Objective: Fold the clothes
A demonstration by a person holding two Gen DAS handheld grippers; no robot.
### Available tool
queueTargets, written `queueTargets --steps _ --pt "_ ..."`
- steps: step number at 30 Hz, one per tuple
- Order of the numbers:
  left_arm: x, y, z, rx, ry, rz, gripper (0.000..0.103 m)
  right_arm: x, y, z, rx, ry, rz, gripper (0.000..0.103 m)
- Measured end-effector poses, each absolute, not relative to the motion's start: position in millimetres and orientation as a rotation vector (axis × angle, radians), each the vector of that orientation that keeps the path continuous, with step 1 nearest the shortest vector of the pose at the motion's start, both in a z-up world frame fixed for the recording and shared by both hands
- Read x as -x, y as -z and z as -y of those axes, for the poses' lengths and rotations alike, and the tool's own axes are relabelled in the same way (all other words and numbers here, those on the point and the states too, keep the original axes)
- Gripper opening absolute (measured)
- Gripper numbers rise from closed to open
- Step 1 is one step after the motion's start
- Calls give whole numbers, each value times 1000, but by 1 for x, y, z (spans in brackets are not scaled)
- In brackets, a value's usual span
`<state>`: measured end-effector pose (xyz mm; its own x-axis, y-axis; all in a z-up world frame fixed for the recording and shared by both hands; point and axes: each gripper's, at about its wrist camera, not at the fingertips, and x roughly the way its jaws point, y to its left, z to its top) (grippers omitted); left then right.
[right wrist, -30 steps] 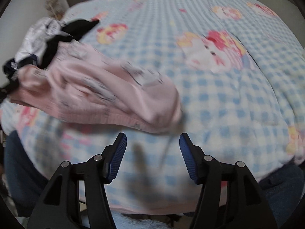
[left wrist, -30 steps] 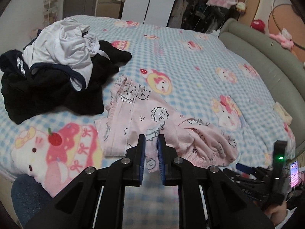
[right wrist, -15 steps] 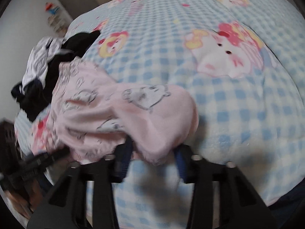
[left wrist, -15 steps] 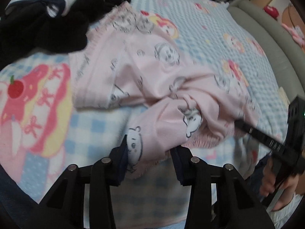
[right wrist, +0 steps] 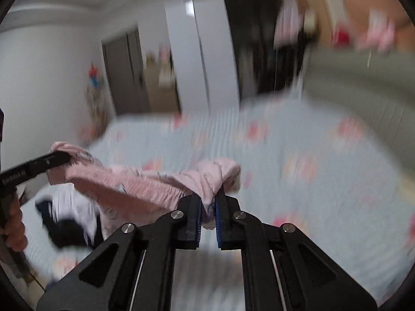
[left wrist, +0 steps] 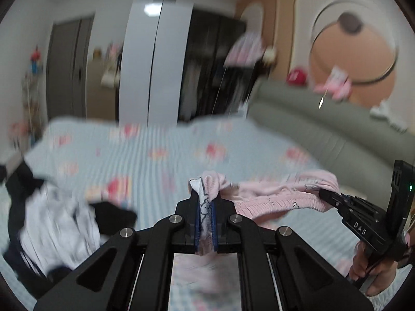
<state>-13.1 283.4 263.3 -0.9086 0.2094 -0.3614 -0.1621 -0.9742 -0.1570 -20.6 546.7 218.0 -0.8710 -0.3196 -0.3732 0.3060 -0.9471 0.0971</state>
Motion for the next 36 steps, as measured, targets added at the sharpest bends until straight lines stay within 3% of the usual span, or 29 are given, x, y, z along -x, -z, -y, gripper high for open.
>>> queueTargets --steps 3,11,15,16,17,19,27,31,34,36 --pt "-5 -265 -282 560 -2886 197 7 3 -243 -556 -497 2737 102 7" --pt "-15 -105 -298 1076 -2697 395 7 -6 -139 -569 -835 2632 196 7" --pt "-34 -46 -315 1307 -2616 355 9 -8 -87 -569 -1012 2587 190 7" --pt "-39 -31 -319 1363 -2593 344 16 -10 -78 -573 -1038 2570 189 7" --pt "-44 -16 -323 1418 -2570 334 32 -11 -75 -574 -1048 2561 192 7" --pt "-48 -12 -314 1443 -2614 300 53 -15 -70 -576 -1061 2548 197 7" --pt "-36 -19 -313 1294 -2538 230 53 -9 -52 -553 -1131 2473 168 9" --pt "-20 -13 -363 1273 -2411 100 53 -9 -43 -541 -1169 2402 199 10" --pt "-13 -9 -400 1261 -2329 39 61 -9 -47 -541 -1154 2376 212 10" --pt "-5 -6 -423 1262 -2318 -20 61 -10 -52 -543 -1131 2370 219 10"
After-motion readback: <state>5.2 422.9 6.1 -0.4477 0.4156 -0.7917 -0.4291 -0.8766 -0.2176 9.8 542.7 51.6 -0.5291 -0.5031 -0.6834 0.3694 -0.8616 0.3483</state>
